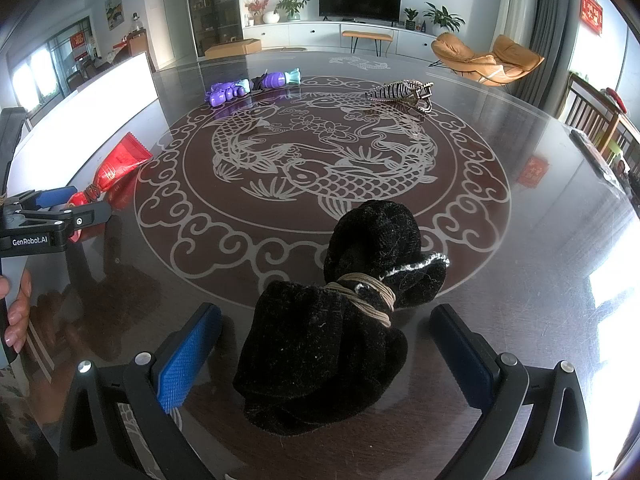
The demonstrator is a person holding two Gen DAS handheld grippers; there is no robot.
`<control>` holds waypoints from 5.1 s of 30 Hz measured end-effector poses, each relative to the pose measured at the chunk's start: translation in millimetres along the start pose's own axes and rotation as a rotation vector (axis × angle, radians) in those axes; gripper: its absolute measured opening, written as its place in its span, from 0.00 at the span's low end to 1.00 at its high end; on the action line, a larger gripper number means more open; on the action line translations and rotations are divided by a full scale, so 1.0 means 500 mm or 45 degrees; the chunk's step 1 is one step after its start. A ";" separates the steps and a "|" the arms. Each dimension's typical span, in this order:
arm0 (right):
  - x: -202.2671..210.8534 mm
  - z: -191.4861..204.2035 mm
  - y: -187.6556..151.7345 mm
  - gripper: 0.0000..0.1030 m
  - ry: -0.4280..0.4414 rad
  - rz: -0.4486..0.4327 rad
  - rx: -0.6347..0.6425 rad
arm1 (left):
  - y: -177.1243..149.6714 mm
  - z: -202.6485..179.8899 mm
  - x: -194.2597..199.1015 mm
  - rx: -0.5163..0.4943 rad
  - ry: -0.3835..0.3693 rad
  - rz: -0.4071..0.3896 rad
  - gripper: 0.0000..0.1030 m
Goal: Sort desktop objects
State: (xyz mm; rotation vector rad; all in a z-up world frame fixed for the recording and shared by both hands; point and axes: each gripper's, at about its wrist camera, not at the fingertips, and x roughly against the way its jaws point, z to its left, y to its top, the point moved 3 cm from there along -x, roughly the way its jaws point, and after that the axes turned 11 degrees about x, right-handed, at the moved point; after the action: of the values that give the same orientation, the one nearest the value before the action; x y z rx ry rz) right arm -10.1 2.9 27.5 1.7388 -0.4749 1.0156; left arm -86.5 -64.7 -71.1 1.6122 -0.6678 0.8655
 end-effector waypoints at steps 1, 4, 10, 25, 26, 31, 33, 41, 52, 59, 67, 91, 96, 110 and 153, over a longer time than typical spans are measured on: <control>0.000 0.000 0.000 1.00 0.000 0.000 0.000 | 0.000 0.000 0.000 0.000 0.000 0.000 1.00; 0.000 0.000 0.000 1.00 0.000 0.000 0.000 | 0.000 0.000 0.000 0.000 0.000 0.000 1.00; 0.000 0.000 0.000 1.00 0.000 0.000 0.000 | 0.000 0.000 0.000 0.000 0.000 0.000 1.00; 0.000 0.000 0.000 1.00 0.000 0.000 0.000 | -0.001 0.001 -0.001 0.000 0.000 -0.001 1.00; 0.000 0.000 0.000 1.00 0.000 0.000 0.000 | -0.001 0.001 -0.001 0.000 0.000 -0.001 1.00; -0.001 0.000 0.000 1.00 0.000 0.000 0.000 | -0.001 0.001 0.000 0.001 0.000 -0.001 1.00; 0.000 0.000 0.000 1.00 0.000 0.000 0.000 | -0.001 0.002 -0.001 0.001 0.000 -0.001 1.00; 0.000 0.000 0.000 1.00 0.000 0.000 0.000 | -0.002 0.003 -0.001 0.000 0.000 -0.001 1.00; 0.001 0.000 0.000 1.00 0.000 0.000 0.000 | -0.002 0.002 -0.001 0.000 0.001 -0.001 1.00; -0.001 -0.019 0.011 1.00 0.145 0.072 -0.001 | -0.017 -0.007 0.020 -0.077 -0.052 -0.019 0.58; 0.032 -0.022 0.024 0.35 0.091 0.142 -0.017 | -0.051 -0.011 0.112 -0.036 -0.206 -0.061 0.25; 0.107 0.769 0.402 0.72 0.930 -0.092 0.451 | -0.068 0.636 0.358 0.622 0.235 -0.081 0.58; 0.115 0.711 0.379 0.86 0.857 -0.251 0.378 | -0.101 0.622 0.378 0.631 0.229 -0.172 0.80; -0.024 0.061 0.099 1.00 -0.075 -0.072 -0.057 | -0.014 0.094 0.483 0.042 -0.223 -0.367 1.00; -0.037 -0.085 0.025 1.00 -0.121 0.029 -0.168 | 0.399 -0.203 -0.223 -0.307 -0.173 0.126 1.00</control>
State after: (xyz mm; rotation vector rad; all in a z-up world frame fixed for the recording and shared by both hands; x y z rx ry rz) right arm -46.9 33.9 24.7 1.6715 -0.6106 0.8999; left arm -328.7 -9.5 -40.9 1.4379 -0.9188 0.7208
